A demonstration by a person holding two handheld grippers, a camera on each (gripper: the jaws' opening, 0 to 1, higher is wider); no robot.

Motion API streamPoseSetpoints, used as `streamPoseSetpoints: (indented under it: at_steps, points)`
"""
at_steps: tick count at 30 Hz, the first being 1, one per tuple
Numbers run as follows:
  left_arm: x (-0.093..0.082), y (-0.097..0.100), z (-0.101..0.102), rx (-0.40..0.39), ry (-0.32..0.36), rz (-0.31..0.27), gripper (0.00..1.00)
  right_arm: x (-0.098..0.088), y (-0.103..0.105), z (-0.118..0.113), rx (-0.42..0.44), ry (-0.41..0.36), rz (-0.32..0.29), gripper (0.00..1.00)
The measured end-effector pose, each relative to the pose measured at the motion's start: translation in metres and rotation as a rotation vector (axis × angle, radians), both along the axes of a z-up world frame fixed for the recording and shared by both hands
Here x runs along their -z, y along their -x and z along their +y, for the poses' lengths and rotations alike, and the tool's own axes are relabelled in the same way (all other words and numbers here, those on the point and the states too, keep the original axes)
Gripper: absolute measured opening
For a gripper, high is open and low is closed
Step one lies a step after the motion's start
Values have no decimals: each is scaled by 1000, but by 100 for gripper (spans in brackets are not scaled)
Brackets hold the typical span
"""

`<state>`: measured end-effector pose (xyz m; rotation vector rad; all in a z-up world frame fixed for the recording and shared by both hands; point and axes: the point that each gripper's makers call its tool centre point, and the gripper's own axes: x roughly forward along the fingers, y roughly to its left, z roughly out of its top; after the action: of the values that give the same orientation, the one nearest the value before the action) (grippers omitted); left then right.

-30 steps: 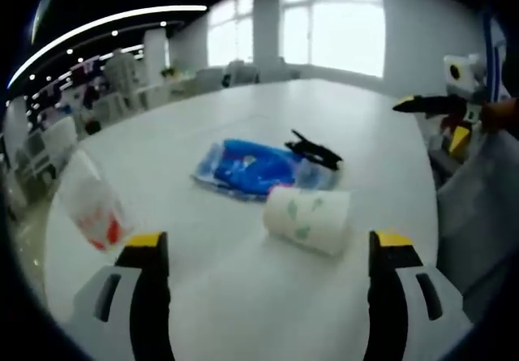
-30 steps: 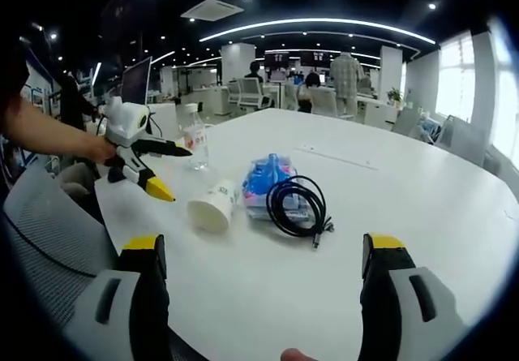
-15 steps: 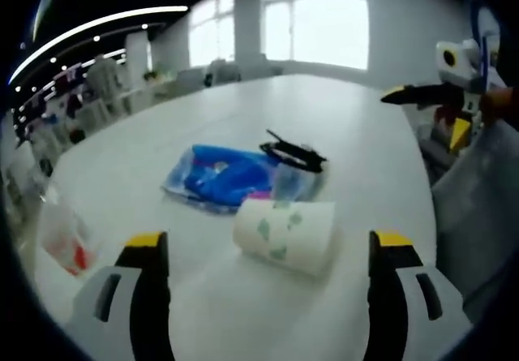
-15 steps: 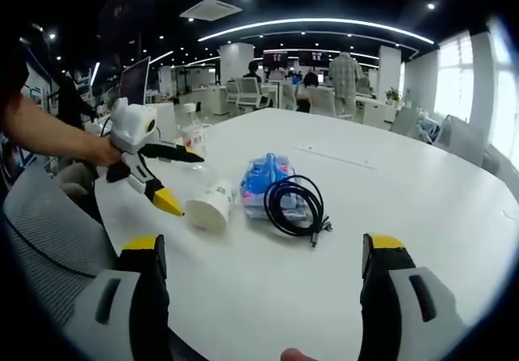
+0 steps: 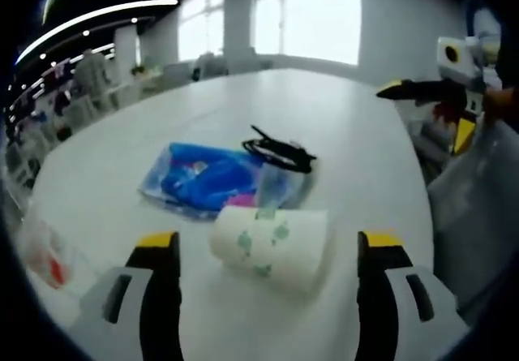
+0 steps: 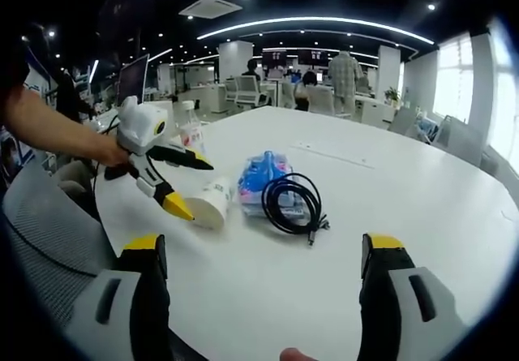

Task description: Arrange the tabletop items into an orderly group along one side of the table until the central work area is clear of visible clutter.

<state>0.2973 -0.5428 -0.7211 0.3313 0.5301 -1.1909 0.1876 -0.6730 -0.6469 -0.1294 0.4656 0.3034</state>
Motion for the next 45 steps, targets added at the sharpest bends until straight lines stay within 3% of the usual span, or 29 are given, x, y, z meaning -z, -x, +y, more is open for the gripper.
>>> streamPoseSetpoints:
  at_steps: [17,37,45]
  points:
    - [8,-2,-9,32,-51,-29,59,3,0,-3,6,6,10,98]
    - [2,0,-7,7,-31,-6,54,2,0,-2,1,4,7,97]
    - [-2,1,-4,-29,-12,47,54,2,1,0,-5,1,7,96]
